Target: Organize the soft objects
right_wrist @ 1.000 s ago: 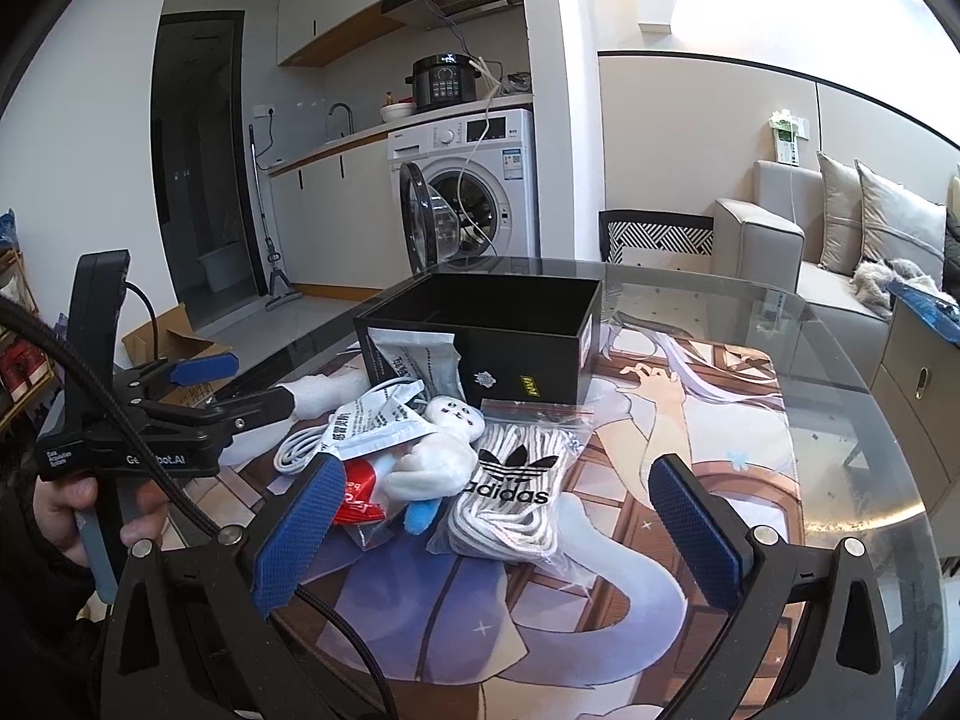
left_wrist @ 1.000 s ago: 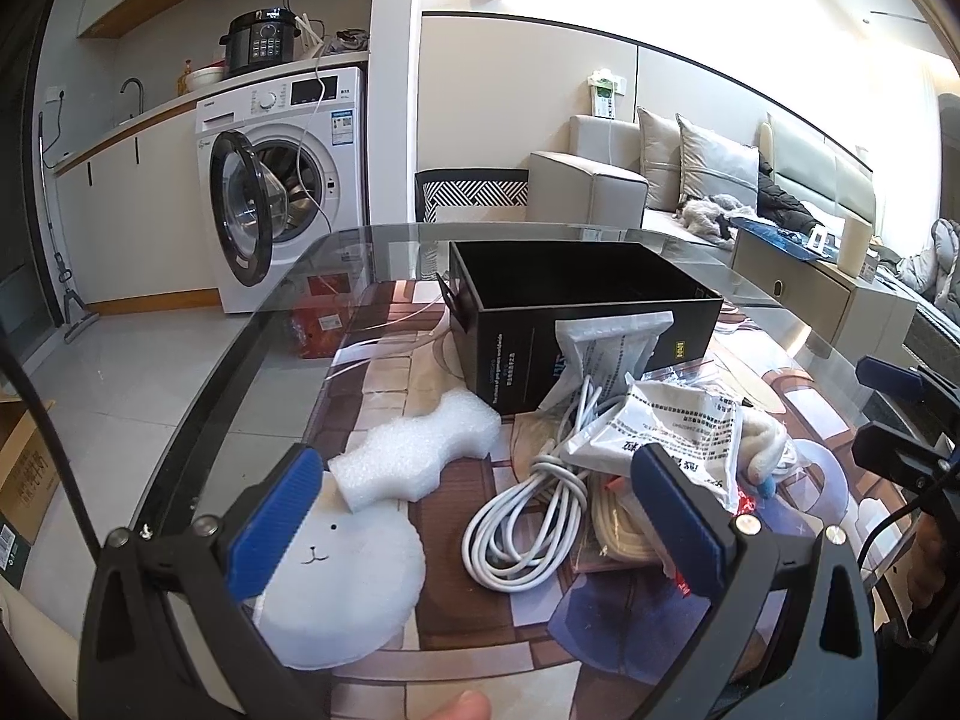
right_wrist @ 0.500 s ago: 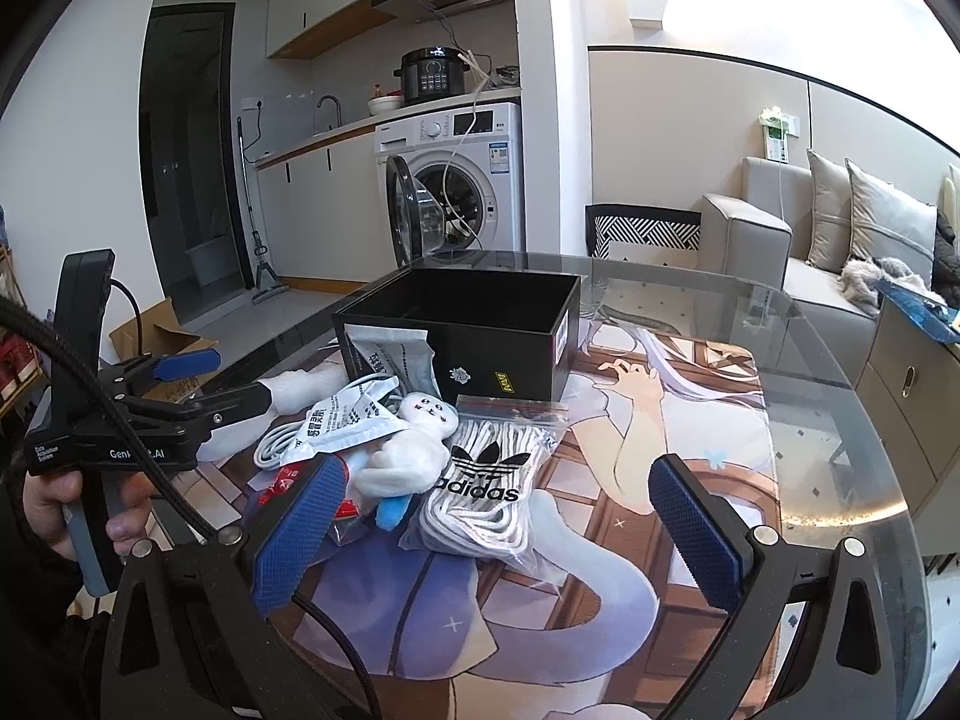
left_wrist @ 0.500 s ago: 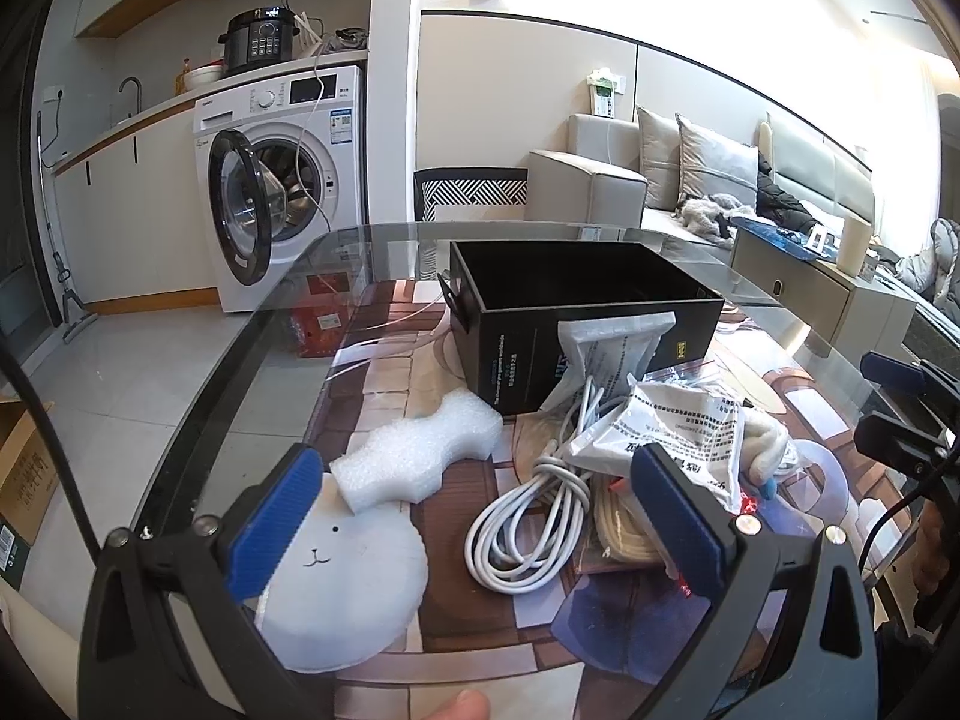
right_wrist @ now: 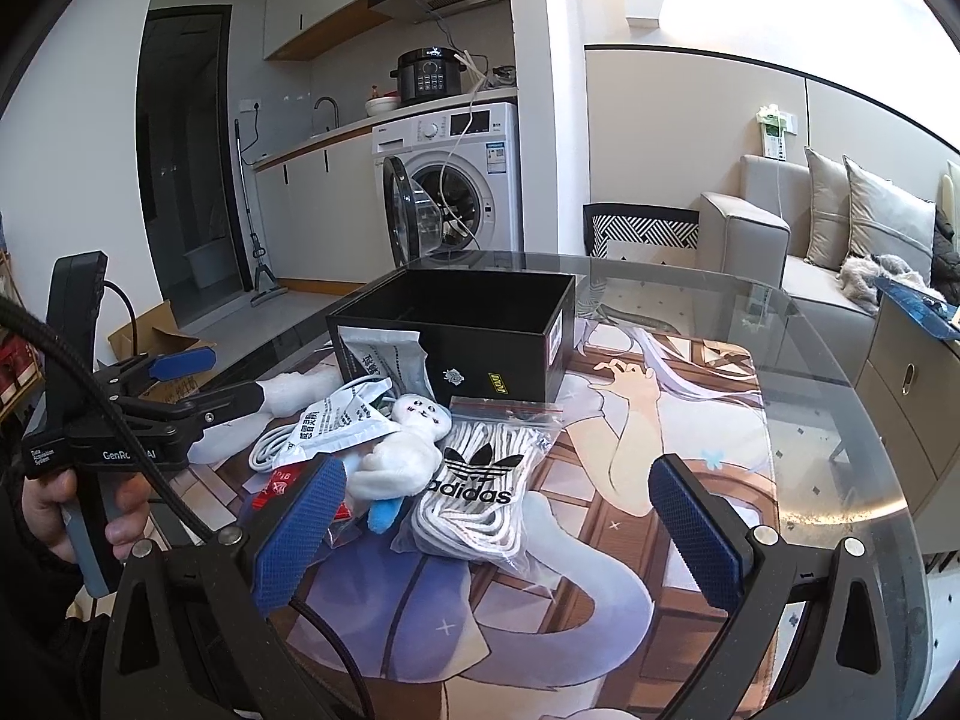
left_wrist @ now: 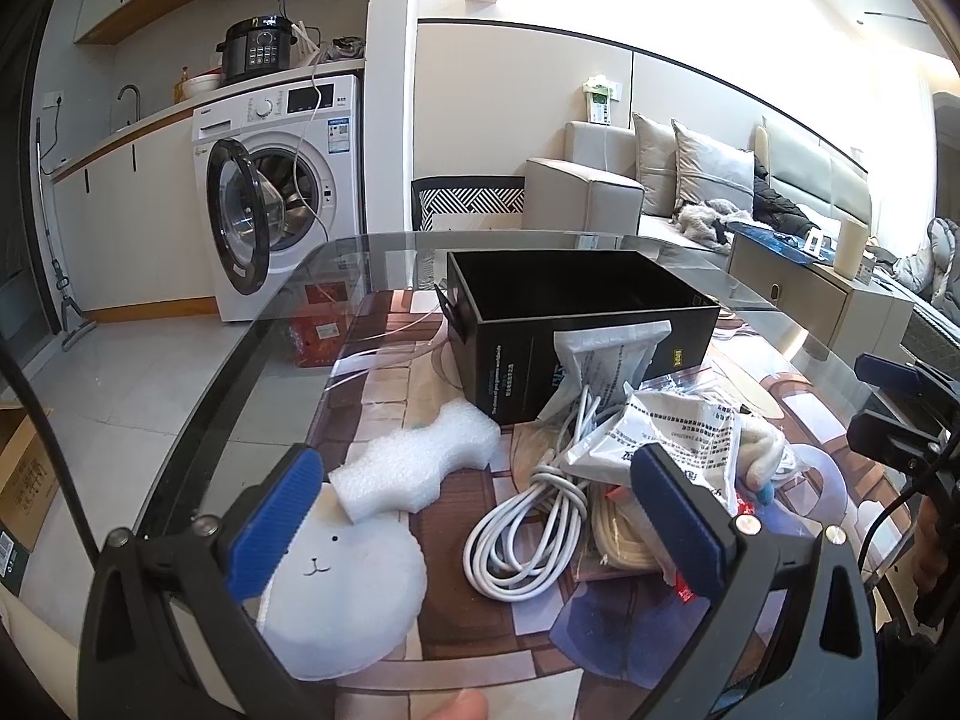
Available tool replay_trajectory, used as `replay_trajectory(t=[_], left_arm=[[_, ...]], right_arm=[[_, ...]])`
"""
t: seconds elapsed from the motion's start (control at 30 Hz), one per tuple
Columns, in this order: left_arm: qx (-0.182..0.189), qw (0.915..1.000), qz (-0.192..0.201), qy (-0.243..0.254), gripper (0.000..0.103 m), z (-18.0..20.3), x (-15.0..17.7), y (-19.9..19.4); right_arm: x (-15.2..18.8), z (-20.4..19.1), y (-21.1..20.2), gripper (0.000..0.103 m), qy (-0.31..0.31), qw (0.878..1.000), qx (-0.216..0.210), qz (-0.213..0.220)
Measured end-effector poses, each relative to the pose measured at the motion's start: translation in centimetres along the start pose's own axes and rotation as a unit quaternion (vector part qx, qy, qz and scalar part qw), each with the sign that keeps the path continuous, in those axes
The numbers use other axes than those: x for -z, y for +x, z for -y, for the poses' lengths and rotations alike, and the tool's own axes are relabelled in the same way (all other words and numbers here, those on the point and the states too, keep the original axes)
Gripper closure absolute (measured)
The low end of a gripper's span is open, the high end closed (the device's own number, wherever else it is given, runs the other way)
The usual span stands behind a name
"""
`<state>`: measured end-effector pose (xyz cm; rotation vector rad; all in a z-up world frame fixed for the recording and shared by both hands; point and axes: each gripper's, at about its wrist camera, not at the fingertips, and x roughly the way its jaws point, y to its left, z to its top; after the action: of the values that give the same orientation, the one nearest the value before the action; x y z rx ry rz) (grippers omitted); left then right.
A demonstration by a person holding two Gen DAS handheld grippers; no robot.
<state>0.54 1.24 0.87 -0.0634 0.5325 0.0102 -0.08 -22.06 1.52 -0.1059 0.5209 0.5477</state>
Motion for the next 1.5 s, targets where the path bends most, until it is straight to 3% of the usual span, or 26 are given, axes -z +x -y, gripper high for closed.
replay_trajectory(t=[0.53, 1.1, 1.5], left_arm=[[-0.004, 0.9998, 0.016, 0.014, 0.000, -0.5, -0.4, 0.0], [-0.013, 0.9998, 0.004, 0.015, 0.000, -2.1, -1.5, 1.9], [-0.006, 0.9997, -0.015, 0.018, 0.000, -2.4, -1.4, 2.9]], right_arm=[[-0.8, 0.9, 1.2, 0.000, 0.003, 1.000, 0.012, -0.026], [-1.3, 2.8, 5.6, 0.000, 0.016, 0.993, 0.044, -0.112], [-1.1, 2.0, 8.9, 0.000, 0.014, 0.985, 0.003, -0.175]])
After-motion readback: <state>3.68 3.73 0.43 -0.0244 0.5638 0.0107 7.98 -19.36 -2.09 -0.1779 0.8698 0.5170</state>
